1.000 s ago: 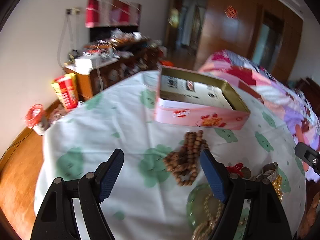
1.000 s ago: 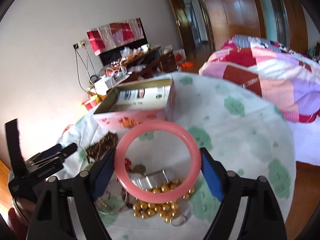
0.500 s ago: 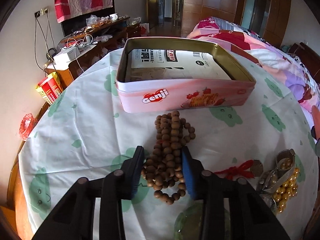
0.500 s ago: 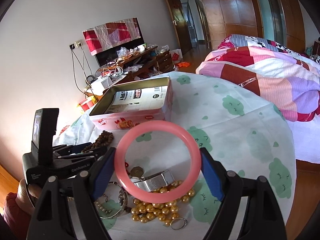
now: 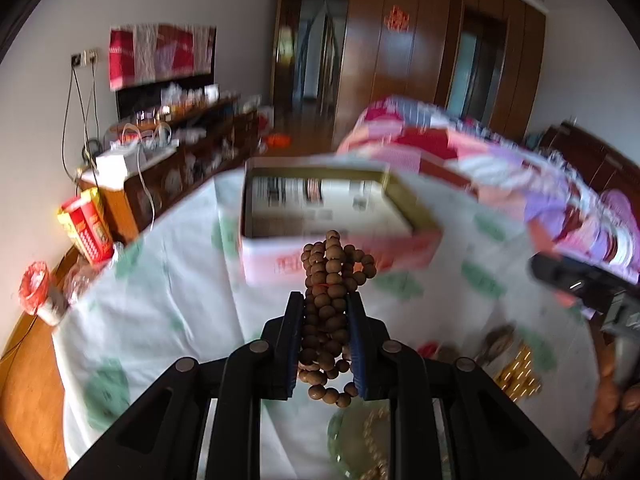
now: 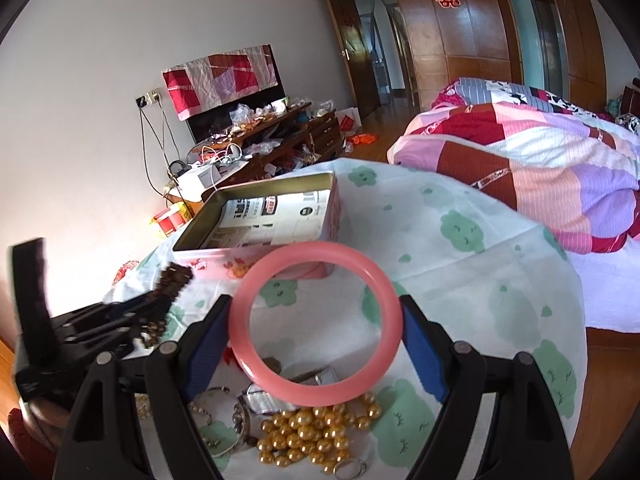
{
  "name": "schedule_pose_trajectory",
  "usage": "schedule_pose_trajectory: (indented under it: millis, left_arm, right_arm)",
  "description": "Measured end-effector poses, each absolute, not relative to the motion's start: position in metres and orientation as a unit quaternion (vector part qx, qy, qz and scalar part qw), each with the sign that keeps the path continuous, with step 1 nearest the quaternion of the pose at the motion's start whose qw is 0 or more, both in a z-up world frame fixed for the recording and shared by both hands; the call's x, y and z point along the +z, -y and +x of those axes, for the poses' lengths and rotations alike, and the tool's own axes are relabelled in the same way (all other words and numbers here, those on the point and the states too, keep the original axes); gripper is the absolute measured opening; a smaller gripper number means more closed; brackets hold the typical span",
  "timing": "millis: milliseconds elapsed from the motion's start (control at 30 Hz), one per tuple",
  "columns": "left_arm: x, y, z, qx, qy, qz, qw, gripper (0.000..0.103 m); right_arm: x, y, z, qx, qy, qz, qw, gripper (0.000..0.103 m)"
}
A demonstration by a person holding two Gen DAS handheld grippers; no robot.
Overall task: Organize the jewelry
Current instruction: 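Grasp and lift the brown bead bracelet with the left tool while the right tool lifts the pink bangle, then lower the bead bracelet into the tin with the left tool while the right tool drops the pink bangle in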
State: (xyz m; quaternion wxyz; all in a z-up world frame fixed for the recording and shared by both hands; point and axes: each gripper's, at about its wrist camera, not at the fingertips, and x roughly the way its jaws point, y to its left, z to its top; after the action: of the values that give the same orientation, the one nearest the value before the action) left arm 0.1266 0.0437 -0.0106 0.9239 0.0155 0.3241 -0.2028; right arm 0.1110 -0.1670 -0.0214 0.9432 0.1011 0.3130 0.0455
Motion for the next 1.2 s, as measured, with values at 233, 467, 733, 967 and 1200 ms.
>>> schedule_pose_trajectory:
  millis: [233, 467, 733, 967, 1200]
  left_arm:
    - [0.013, -0.038, 0.174, -0.189, -0.286, -0.002, 0.94, 0.021]
    - [-0.011, -0.026, 0.225, -0.174, -0.31, -0.017, 0.934, 0.021]
    - [-0.039, -0.018, 0.255, -0.166, -0.354, -0.02, 0.92, 0.021]
    - [-0.048, -0.008, 0.254, -0.145, -0.358, 0.013, 0.922, 0.021]
    - [-0.047, -0.006, 0.257, -0.142, -0.359, 0.023, 0.922, 0.022]
  right_arm:
    - [0.0, 0.158, 0.145, 0.047, -0.283, 0.088, 0.954, 0.084]
    - [-0.005, 0.138, 0.212, 0.06, -0.285, 0.077, 0.954, 0.084]
    - [-0.035, 0.131, 0.267, 0.097, -0.346, 0.075, 0.93, 0.084]
    - [-0.046, 0.121, 0.28, 0.114, -0.375, 0.068, 0.918, 0.084]
    - [-0.046, 0.127, 0.279, 0.133, -0.379, 0.087, 0.912, 0.084]
